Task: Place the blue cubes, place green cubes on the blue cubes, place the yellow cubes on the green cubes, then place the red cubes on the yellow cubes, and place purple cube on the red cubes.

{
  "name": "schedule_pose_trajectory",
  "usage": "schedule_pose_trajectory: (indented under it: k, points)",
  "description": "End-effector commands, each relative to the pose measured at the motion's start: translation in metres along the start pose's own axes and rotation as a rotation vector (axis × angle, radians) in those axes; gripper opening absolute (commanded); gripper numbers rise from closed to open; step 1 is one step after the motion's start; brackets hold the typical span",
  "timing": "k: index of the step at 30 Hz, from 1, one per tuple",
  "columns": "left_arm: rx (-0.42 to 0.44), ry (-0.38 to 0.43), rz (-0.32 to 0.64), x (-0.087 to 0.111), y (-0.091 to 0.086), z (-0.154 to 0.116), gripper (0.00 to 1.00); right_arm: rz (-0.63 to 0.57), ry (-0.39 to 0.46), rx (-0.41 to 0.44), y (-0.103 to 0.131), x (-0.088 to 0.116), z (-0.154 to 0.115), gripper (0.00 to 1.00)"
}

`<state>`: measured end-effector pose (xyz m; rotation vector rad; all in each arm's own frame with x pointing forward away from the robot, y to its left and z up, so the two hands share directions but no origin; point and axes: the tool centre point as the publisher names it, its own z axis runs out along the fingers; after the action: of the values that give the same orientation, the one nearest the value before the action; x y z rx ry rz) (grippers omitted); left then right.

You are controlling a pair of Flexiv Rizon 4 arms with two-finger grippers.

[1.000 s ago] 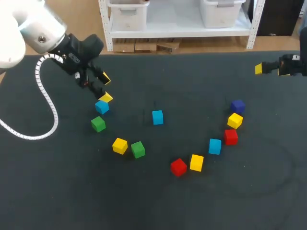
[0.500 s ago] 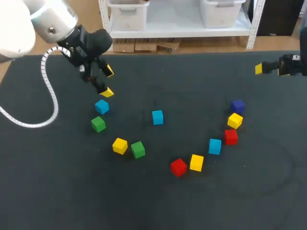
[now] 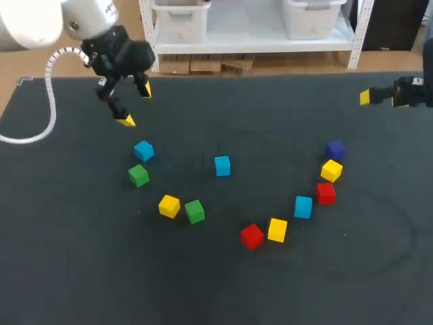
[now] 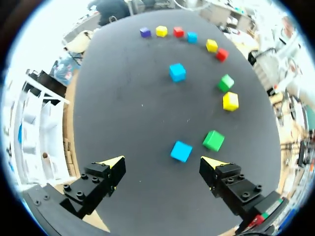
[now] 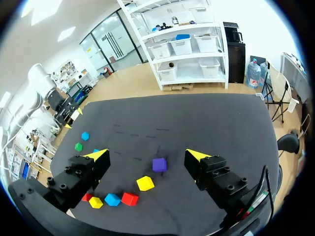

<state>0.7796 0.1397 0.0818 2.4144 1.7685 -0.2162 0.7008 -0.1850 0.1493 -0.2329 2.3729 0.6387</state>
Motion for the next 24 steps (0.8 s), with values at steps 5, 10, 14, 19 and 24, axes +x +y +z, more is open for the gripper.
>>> schedule_pose_trajectory:
  k: [5,10,14,19,24]
  points:
    - [0.278,0.144,0.074,0.005,0.016,0.021,1.00,0.001,0.001,0.004,0.001,0.000,-0.001,1.00]
    - [0.269,0.132,0.082,0.008,0.004,0.030,1.00,0.001,0.001,0.004,0.001,0.000,-0.001,1.00]
    - [0.270,0.137,0.077,0.011,-0.004,0.038,1.00,0.001,0.001,0.004,0.001,0.000,-0.001,1.00]
    - [0.259,0.118,0.057,0.012,-0.016,0.038,1.00,0.001,0.001,0.004,0.001,0.000,-0.001,1.00]
    - [0.249,0.115,0.047,0.009,-0.022,0.039,1.00,0.001,0.001,0.004,0.001,0.000,-0.001,1.00]
